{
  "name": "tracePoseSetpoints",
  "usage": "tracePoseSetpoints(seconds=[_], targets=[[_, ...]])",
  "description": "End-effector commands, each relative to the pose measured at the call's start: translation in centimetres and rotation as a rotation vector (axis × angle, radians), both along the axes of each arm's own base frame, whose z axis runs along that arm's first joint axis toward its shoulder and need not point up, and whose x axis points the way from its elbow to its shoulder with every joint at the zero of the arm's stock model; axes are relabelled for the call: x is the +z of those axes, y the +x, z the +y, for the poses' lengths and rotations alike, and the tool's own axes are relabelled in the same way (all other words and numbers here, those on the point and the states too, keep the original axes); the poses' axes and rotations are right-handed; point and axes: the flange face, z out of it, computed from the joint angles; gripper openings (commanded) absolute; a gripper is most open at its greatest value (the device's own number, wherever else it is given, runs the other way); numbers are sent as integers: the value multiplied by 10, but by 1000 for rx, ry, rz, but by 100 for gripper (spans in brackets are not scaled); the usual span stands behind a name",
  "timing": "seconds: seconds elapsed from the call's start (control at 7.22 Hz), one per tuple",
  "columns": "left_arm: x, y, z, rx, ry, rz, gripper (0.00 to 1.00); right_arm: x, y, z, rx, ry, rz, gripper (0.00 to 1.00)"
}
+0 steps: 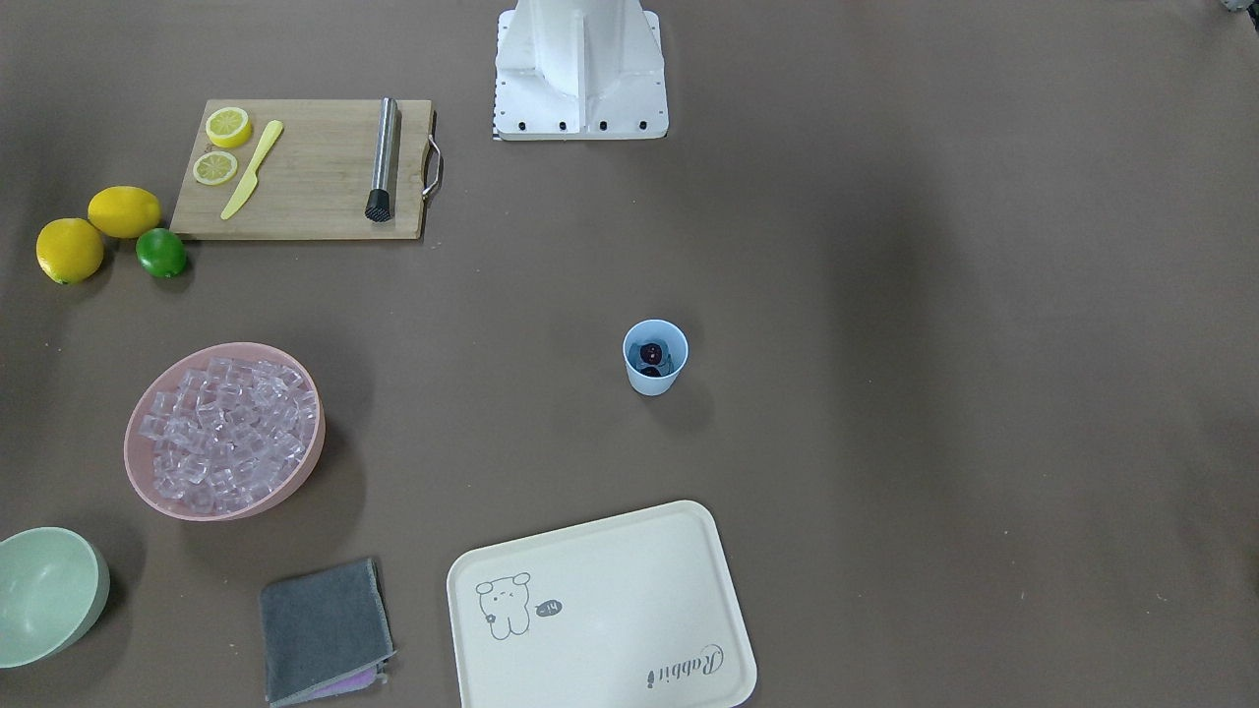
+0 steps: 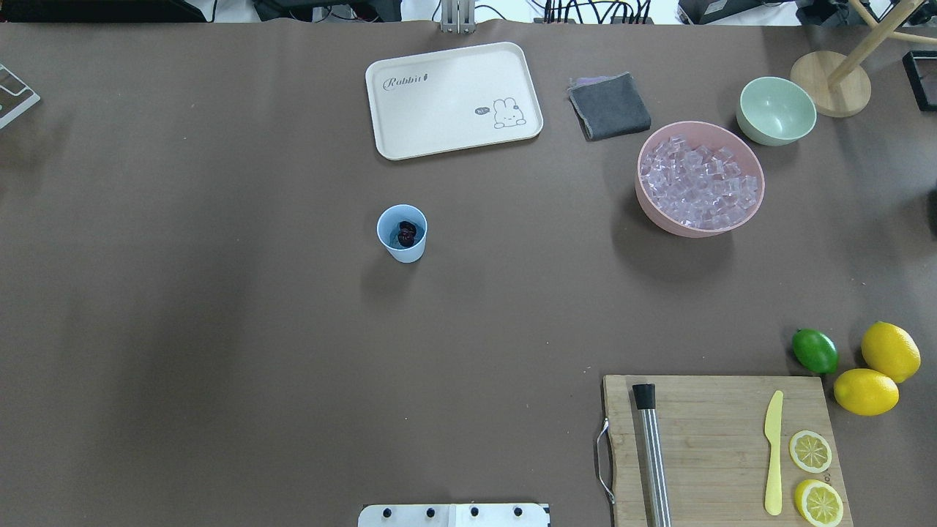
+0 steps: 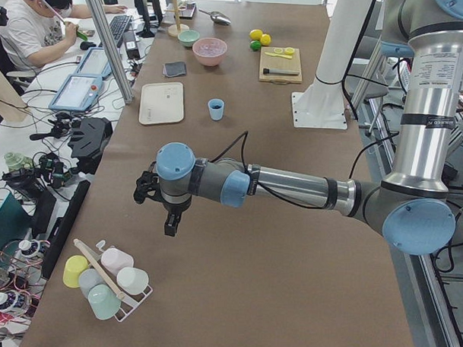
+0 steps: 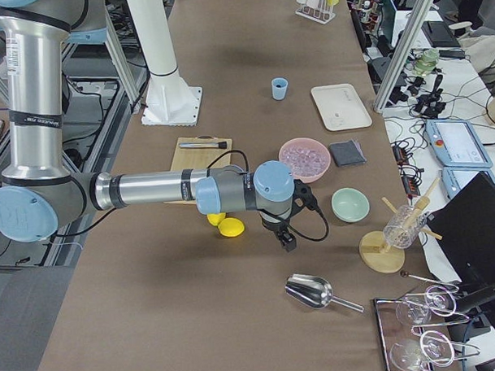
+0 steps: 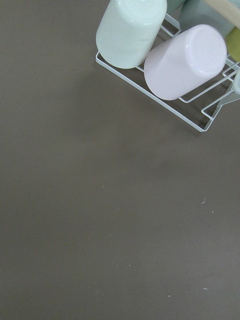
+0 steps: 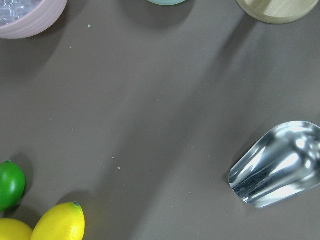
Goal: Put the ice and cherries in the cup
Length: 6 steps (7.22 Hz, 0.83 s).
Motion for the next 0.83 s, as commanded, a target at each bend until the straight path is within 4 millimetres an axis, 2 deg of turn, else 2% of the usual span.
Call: tracePoseSetpoints(seconds=[0.0, 0.28, 0.42, 0.55, 0.69], targets=[[0, -4, -2, -11, 16, -38, 97, -5, 1, -2, 2, 13, 6, 98], [0, -8, 3, -20, 66, -49, 97, -7, 1, -4, 1, 17, 12, 98], [16, -8, 14, -23, 66, -69, 97, -7, 1, -3, 2, 18, 12, 98], [19, -7, 17, -22, 56, -66, 97, -7, 1, -4, 2, 19, 14, 98], [23, -7, 19, -19, 47, -56, 97, 1, 2, -3, 4, 5, 32, 98]])
